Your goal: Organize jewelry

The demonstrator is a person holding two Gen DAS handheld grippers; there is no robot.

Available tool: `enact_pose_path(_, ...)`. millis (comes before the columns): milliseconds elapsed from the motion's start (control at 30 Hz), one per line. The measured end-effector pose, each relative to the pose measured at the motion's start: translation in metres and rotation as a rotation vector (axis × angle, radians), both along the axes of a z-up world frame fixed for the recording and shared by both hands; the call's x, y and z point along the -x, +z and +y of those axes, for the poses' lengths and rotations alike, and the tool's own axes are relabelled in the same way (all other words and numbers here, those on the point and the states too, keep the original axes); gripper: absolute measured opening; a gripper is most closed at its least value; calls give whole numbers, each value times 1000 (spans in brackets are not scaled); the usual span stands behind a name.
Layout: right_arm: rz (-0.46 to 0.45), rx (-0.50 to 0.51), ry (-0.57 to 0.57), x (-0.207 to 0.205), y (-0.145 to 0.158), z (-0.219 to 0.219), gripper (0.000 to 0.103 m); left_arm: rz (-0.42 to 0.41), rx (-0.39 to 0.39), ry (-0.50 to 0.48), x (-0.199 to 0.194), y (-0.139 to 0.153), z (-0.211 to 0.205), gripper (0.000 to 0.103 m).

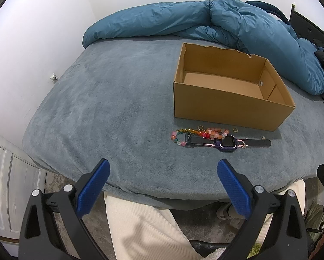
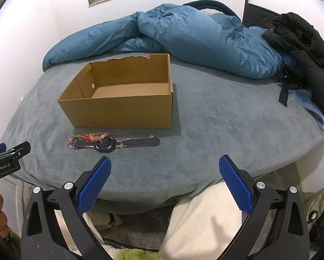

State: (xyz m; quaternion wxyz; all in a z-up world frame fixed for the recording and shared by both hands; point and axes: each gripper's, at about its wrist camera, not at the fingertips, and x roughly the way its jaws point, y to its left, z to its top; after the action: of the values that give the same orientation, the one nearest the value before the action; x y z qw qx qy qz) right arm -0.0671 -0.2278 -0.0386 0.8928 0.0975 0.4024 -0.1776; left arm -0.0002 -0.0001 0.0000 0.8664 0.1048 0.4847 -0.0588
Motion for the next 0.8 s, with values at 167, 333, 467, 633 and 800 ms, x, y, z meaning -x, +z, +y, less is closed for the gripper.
enact_pose_path(167, 0, 2, -1, -1, 3, 1, 96, 1, 1, 0, 0, 0, 0, 97)
enact_pose_path(333, 0, 2, -1, -3, 1, 1, 96, 0, 1, 0, 0, 0, 0, 97)
enact_pose_path(467, 1, 3, -1, -4, 2, 1, 96, 1, 1, 0, 0, 0, 0, 97)
enact_pose_path(633, -1, 6, -2, -4, 1, 2, 96, 0, 1, 1, 0, 0, 0, 97)
enact_pose_path(800, -2, 7, -1, -4, 3, 2, 96, 0, 0, 1, 0, 0, 0, 97)
